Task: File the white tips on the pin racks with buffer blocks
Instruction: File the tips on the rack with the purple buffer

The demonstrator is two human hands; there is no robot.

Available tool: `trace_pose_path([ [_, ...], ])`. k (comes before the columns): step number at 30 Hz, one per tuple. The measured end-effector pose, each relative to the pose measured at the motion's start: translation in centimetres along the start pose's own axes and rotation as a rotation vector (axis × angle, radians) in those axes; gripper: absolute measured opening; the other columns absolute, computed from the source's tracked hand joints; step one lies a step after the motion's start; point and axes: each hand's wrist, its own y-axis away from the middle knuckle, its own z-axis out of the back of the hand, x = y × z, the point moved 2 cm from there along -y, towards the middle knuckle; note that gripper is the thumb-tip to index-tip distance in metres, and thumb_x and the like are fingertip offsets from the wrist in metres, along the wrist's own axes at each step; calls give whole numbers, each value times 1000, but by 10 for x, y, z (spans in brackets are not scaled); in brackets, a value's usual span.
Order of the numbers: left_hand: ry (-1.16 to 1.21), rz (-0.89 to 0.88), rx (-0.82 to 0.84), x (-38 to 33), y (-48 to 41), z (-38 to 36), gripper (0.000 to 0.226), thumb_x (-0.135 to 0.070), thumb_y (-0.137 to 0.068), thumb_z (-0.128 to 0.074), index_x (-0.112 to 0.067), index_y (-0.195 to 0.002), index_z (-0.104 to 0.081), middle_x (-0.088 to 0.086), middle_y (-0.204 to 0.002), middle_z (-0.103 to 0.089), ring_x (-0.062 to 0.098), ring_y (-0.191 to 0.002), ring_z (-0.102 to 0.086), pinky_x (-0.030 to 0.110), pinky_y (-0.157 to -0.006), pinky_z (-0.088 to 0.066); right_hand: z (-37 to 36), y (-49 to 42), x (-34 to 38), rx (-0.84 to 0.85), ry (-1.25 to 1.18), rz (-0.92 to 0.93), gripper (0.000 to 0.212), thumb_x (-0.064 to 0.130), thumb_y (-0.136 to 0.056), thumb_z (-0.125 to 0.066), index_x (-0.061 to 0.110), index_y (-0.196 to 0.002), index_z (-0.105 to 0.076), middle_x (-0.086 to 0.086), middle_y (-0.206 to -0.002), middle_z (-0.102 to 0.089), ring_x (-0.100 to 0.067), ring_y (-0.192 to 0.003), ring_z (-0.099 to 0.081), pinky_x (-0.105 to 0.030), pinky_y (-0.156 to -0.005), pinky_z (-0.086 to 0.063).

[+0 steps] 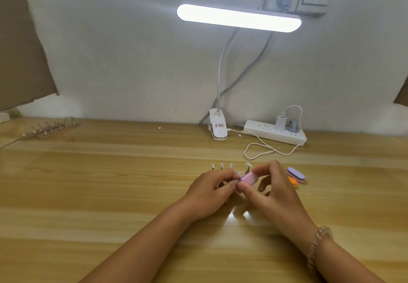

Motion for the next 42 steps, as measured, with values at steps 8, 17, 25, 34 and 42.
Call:
trace_pose_path([
  [8, 41, 7, 14, 1, -1, -1, 21, -11, -100, -52, -25, -94, -66, -16, -73, -59, 9, -64, -55, 31, -73, -45, -3, 4, 4, 24, 39, 66, 34, 37, -76, -78, 28, -95, -52, 13, -98, -54, -9, -82, -56, -19, -65, -43],
  [17, -32, 14, 33, -1, 1, 0, 19, -14, -99, -53, -26, -94, -67, -15, -81, -62, 13, -76, -55, 43, -79, -49, -3, 5, 6, 66, 91, 116, 33, 31, -77, -78, 25, -100, -55, 11, -99, -54, -10, -83, -57, -17, -64, -42],
  [25, -103, -17, 53, -1, 3, -2, 15, -25, -97, -51, -24, -95, -66, -13, -85, -63, 13, -72, -51, 43, -75, -48, -1, 3, 6, 62, 50, 94, 33, 27, -78, -80, 23, -98, -55, 9, -99, -53, -11, -80, -56, -18, -64, -44],
  [34, -63, -19, 23, 2, 1, -1, 16, -18, -98, -55, -25, -95, -69, -16, -79, -63, 5, -68, -51, 32, -69, -44, -2, 3, 4, 33, 57, 73, 34, 29, -77, -80, 22, -98, -53, 9, -99, -53, -12, -77, -55, -18, -65, -43],
  [42, 104, -4, -24, 3, -1, -2, 20, -3, -98, -53, -16, -96, -68, -11, -77, -65, 5, -58, -54, 24, -67, -46, 1, 3, 5, -34, -8, 47, 37, 34, -75, -80, 25, -101, -54, 10, -102, -56, -8, -80, -57, -21, -63, -47],
])
